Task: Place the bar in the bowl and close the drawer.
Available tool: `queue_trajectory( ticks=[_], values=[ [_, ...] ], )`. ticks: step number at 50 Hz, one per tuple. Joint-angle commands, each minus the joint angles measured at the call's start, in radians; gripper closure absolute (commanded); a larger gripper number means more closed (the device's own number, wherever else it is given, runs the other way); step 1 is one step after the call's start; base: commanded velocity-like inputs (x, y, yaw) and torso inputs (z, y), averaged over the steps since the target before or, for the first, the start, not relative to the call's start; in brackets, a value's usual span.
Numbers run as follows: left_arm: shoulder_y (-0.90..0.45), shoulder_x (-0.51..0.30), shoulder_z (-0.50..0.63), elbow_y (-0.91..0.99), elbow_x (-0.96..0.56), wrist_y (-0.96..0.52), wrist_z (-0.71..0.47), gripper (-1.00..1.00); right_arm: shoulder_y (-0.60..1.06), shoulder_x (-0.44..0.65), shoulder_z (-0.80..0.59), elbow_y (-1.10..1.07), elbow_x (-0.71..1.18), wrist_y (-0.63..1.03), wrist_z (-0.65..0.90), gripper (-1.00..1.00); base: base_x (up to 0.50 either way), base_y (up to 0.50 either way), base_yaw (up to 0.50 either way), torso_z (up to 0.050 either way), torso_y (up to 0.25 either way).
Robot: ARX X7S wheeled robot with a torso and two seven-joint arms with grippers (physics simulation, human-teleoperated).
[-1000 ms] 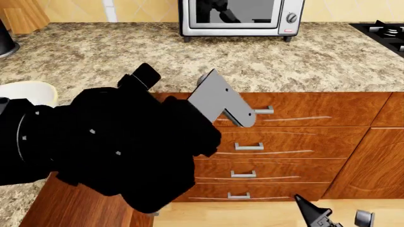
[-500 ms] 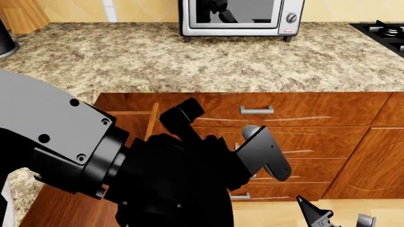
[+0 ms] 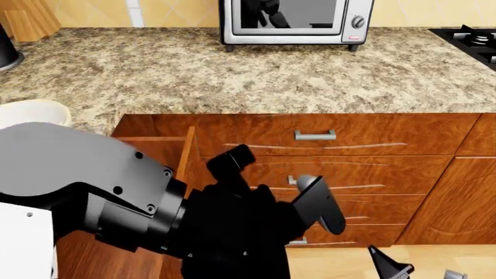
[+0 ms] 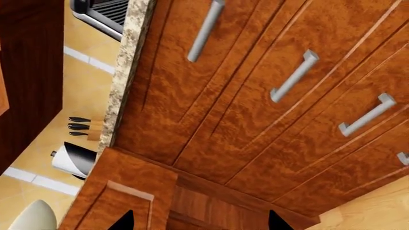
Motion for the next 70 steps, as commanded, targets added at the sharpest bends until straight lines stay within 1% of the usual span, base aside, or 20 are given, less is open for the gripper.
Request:
queue_trajectory(
  ticks=[1, 7, 10, 14, 15, 21, 27, 35, 47, 49, 59, 70],
  values=[
    [0.122, 0.005, -0.032, -0.103, 0.041, -0.094, -0.001, -1.00, -0.006, -0.001, -0.125, 0.001, 0.122, -0.011, -0.030, -1.00, 0.00, 0.00, 0.00, 0.000, 0.000],
    [0.192, 0.005, -0.070, -0.132, 0.049, -0.157, -0.001, -1.00, -0.012, 0.002, -0.161, 0.001, 0.161, -0.015, -0.045, -1.00, 0.00, 0.00, 0.00, 0.000, 0.000],
    [0.215, 0.005, -0.068, -0.145, 0.048, -0.173, -0.001, -1.00, -0.015, 0.002, -0.175, 0.001, 0.176, -0.017, -0.050, -1.00, 0.00, 0.00, 0.00, 0.000, 0.000],
    [0.225, 0.005, -0.031, -0.155, 0.020, -0.157, -0.001, -1.00, -0.027, 0.005, -0.187, 0.001, 0.192, -0.021, -0.066, -1.00, 0.00, 0.00, 0.00, 0.000, 0.000],
    [0.214, 0.005, -0.001, -0.164, 0.010, -0.142, -0.001, -1.00, -0.031, 0.005, -0.189, 0.001, 0.195, -0.023, -0.071, -1.00, 0.00, 0.00, 0.00, 0.000, 0.000],
    [0.252, 0.005, 0.013, -0.174, 0.006, -0.160, -0.001, -1.00, -0.046, 0.007, -0.194, 0.000, 0.205, -0.028, -0.087, -1.00, 0.00, 0.00, 0.00, 0.000, 0.000],
    [0.245, 0.005, 0.094, -0.197, -0.036, -0.136, -0.001, -1.00, -0.051, 0.008, -0.199, 0.000, 0.214, -0.029, -0.093, -1.00, 0.00, 0.00, 0.00, 0.000, 0.000],
    [0.254, 0.005, 0.151, -0.193, -0.134, -0.103, -0.001, -1.00, -0.050, 0.006, -0.211, 0.001, 0.227, -0.025, -0.094, -1.00, 0.00, 0.00, 0.00, 0.000, 0.000],
    [0.299, 0.005, 0.141, -0.183, -0.189, -0.087, -0.001, -1.00, -0.049, 0.005, -0.233, 0.001, 0.249, -0.018, -0.096, -1.00, 0.00, 0.00, 0.00, 0.000, 0.000],
    [0.308, 0.005, 0.139, -0.190, -0.183, -0.096, -0.001, -1.00, -0.048, 0.005, -0.236, 0.001, 0.253, -0.018, -0.097, -1.00, 0.00, 0.00, 0.00, 0.000, 0.000],
    [0.418, 0.005, 0.044, -0.294, -0.093, -0.209, -0.001, -1.00, -0.047, 0.005, -0.251, 0.001, 0.270, -0.013, -0.101, -1.00, 0.00, 0.00, 0.00, 0.000, 0.000],
    [0.465, 0.005, 0.036, -0.336, -0.072, -0.245, -0.001, -1.00, -0.053, 0.004, -0.263, 0.001, 0.284, -0.011, -0.108, -1.00, 0.00, 0.00, 0.00, 0.000, 0.000]
  ],
)
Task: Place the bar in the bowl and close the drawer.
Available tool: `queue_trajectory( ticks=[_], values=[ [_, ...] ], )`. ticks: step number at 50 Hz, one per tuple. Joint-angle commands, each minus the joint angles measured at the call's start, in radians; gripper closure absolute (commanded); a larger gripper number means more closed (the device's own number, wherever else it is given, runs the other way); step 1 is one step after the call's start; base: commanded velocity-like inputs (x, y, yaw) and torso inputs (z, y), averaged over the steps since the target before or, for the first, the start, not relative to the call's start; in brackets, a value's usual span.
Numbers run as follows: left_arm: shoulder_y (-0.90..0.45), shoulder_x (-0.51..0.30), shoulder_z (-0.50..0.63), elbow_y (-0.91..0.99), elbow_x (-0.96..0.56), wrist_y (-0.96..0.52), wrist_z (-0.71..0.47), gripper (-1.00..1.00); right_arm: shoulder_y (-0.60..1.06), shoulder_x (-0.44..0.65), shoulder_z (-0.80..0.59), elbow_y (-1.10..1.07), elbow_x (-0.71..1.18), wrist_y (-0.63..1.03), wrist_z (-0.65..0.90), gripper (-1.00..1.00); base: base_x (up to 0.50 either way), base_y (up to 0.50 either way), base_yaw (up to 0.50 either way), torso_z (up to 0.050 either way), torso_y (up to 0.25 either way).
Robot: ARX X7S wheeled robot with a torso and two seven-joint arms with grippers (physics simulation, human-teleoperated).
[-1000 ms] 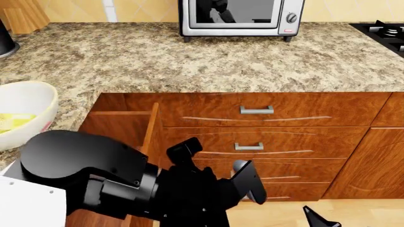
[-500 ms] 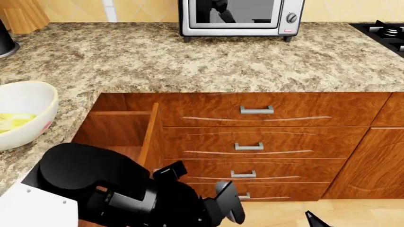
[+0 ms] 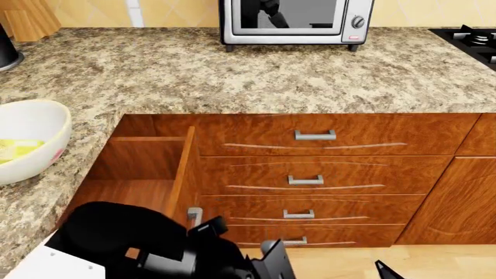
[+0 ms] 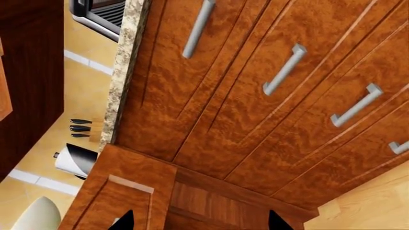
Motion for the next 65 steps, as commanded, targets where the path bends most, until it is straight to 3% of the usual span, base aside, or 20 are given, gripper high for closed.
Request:
queue_trajectory(
  ticks=[1, 35, 65],
  values=[
    [0.065, 0.000, -0.025, -0.059, 0.033, -0.054, 0.000, -1.00, -0.003, 0.001, -0.013, 0.000, 0.016, 0.003, -0.008, -1.00, 0.00, 0.00, 0.00, 0.000, 0.000],
    [0.106, 0.000, 0.100, -0.074, -0.184, 0.021, 0.000, -1.00, -0.015, 0.002, -0.017, 0.000, 0.028, 0.003, -0.016, -1.00, 0.00, 0.00, 0.00, 0.000, 0.000],
    [-0.054, 0.000, 0.291, -0.028, -0.352, 0.184, 0.000, -1.00, -0.018, 0.001, -0.014, 0.000, 0.031, -0.001, -0.021, -1.00, 0.00, 0.00, 0.00, 0.000, 0.000]
  ],
)
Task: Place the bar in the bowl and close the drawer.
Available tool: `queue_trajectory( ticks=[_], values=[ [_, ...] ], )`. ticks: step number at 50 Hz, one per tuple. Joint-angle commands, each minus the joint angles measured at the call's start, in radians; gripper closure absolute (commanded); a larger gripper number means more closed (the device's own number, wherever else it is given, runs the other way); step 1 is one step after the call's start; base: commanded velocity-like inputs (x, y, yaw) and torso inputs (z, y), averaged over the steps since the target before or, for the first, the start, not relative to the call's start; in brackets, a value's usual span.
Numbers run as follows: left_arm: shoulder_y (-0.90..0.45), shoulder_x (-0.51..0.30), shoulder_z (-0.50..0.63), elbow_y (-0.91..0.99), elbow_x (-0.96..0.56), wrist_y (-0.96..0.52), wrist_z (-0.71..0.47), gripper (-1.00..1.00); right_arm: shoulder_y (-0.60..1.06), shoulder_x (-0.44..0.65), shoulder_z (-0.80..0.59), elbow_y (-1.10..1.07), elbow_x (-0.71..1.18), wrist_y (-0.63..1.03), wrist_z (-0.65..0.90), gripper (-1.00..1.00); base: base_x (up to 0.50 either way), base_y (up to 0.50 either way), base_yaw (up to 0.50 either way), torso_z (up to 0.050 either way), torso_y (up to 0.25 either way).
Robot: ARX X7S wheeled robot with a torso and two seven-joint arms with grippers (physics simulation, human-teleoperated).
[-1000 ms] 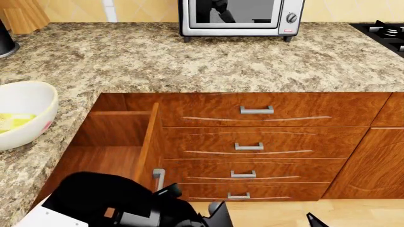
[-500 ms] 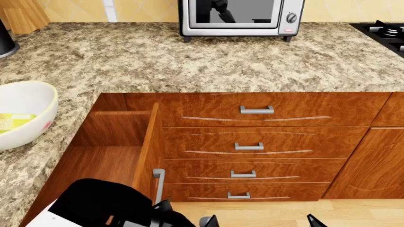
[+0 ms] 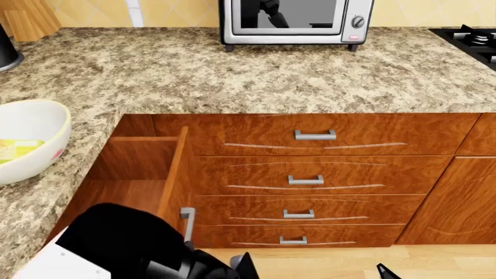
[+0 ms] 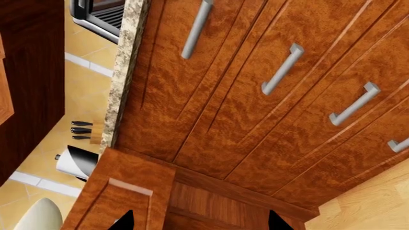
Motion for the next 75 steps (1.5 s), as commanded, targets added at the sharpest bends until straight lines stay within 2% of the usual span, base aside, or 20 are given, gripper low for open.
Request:
queue_trajectory(
  ticks=[1, 27, 36, 43, 45, 46, 47, 49, 51, 56, 75],
  values=[
    [-0.052, 0.000, 0.069, 0.011, -0.037, 0.027, -0.018, -1.00, -0.003, 0.000, 0.003, 0.000, 0.001, -0.001, -0.003, -1.00, 0.00, 0.00, 0.00, 0.000, 0.000],
    [-0.162, 0.000, 0.195, 0.049, -0.143, 0.112, -0.018, -1.00, 0.000, -0.002, 0.006, 0.000, -0.001, -0.001, 0.001, -1.00, 0.00, 0.00, 0.00, 0.001, 0.001],
    [-0.126, 0.000, 0.172, 0.054, -0.160, 0.142, -0.018, -1.00, -0.004, -0.001, 0.006, 0.000, -0.001, 0.000, -0.005, -1.00, 0.00, 0.00, 0.00, 0.000, 0.000],
    [-0.094, 0.000, 0.093, 0.045, -0.113, 0.126, -0.018, -1.00, -0.006, -0.002, 0.006, 0.000, -0.001, -0.002, -0.008, -1.00, 0.00, 0.00, 0.00, 0.000, 0.000],
    [0.166, 0.000, -0.198, -0.255, 0.171, -0.174, -0.015, -1.00, -0.007, -0.002, 0.007, 0.000, -0.001, -0.002, -0.009, -1.00, 0.00, 0.00, 0.00, 0.000, 0.000],
    [0.234, -0.001, -0.348, -0.405, 0.321, -0.324, 0.024, -1.00, -0.008, -0.003, 0.008, 0.000, -0.001, -0.003, -0.010, -1.00, 0.00, 0.00, 0.00, 0.000, 0.000],
    [0.274, 0.000, -0.490, -0.509, 0.468, -0.396, 0.064, -1.00, -0.010, -0.004, 0.008, 0.000, -0.001, -0.004, -0.011, -1.00, 0.00, 0.00, 0.00, 0.000, 0.000],
    [0.315, 0.000, -0.628, -0.559, 0.632, -0.480, 0.122, -1.00, -0.011, -0.005, 0.009, 0.000, -0.001, -0.006, -0.011, -1.00, 0.00, 0.00, 0.00, 0.000, 0.000],
    [0.332, 0.000, -0.694, -0.586, 0.730, -0.516, 0.175, -1.00, -0.011, -0.006, 0.009, 0.000, -0.001, -0.007, -0.011, -1.00, 0.00, 0.00, 0.00, 0.000, 0.000],
    [0.340, 0.000, -0.745, -0.639, 0.833, -0.534, 0.256, -1.00, -0.012, -0.007, 0.008, 0.000, -0.001, -0.006, -0.008, -1.00, 0.00, 0.00, 0.00, 0.000, 0.000],
    [0.343, 0.000, -0.762, -0.752, 0.891, -0.534, 0.327, -1.00, -0.013, -0.004, 0.005, 0.000, -0.003, -0.004, -0.009, -1.00, 0.00, 0.00, 0.00, 0.000, 0.000]
  ],
)
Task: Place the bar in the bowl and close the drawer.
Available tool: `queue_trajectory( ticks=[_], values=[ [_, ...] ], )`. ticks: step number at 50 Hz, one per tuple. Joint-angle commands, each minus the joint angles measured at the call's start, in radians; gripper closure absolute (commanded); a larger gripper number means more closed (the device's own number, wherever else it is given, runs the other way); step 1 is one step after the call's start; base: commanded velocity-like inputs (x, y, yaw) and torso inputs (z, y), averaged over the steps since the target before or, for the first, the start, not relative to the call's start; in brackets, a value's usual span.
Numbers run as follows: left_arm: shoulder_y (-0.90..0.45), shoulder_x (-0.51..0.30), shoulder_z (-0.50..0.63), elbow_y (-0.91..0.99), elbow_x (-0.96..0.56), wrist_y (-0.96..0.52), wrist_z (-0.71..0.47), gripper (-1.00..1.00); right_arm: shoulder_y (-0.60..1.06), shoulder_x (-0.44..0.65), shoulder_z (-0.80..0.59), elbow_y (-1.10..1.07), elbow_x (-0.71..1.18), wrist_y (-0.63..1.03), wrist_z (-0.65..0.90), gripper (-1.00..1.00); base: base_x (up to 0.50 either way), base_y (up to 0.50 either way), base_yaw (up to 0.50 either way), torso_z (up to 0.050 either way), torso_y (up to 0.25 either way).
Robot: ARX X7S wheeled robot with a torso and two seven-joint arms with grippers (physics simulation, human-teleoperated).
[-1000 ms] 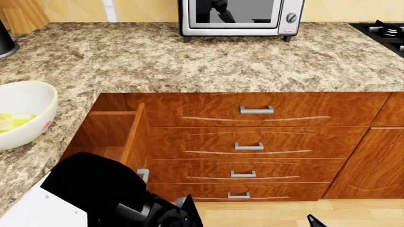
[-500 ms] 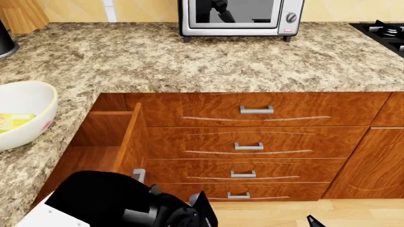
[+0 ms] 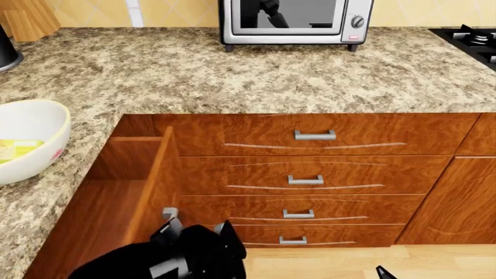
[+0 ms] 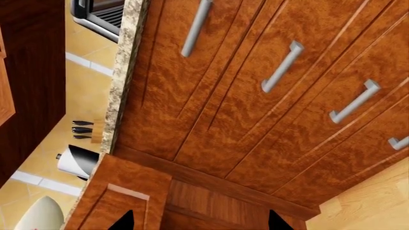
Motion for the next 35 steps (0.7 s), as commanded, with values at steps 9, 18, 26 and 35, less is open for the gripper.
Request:
queue_trajectory(
  ticks=[9, 18, 26, 35],
  values=[
    [0.025, 0.000, -0.057, -0.113, 0.114, -0.034, 0.086, -1.00, -0.006, -0.001, 0.000, 0.000, 0.000, -0.002, -0.003, -1.00, 0.00, 0.00, 0.00, 0.000, 0.000],
    [0.021, 0.000, -0.063, -0.159, 0.148, -0.029, 0.111, -1.00, -0.007, -0.004, -0.003, 0.000, -0.001, -0.003, -0.006, -1.00, 0.00, 0.00, 0.00, 0.000, 0.000],
    [0.006, 0.000, -0.069, -0.197, 0.163, -0.023, 0.136, -1.00, -0.004, -0.006, -0.005, 0.000, -0.003, -0.005, -0.005, -1.00, 0.00, 0.00, 0.00, 0.000, 0.000],
    [0.003, 0.000, -0.072, -0.240, 0.202, -0.013, 0.177, -1.00, -0.005, -0.006, -0.006, 0.000, -0.002, -0.004, -0.003, -1.00, 0.00, 0.00, 0.00, 0.000, 0.000]
  ],
)
